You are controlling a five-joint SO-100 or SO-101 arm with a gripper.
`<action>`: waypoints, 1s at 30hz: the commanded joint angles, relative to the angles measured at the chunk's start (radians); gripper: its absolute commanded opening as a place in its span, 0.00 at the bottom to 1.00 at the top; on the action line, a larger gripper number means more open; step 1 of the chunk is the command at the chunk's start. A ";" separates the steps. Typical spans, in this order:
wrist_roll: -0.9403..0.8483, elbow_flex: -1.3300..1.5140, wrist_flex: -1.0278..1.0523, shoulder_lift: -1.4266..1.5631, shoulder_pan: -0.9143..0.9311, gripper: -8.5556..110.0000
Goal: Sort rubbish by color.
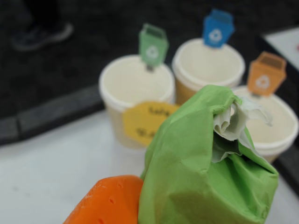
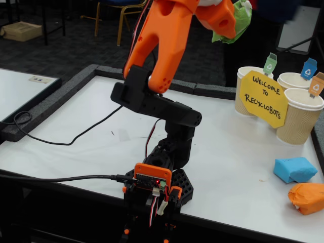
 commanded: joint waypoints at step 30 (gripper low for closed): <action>0.009 -0.110 -0.242 -0.413 0.064 0.07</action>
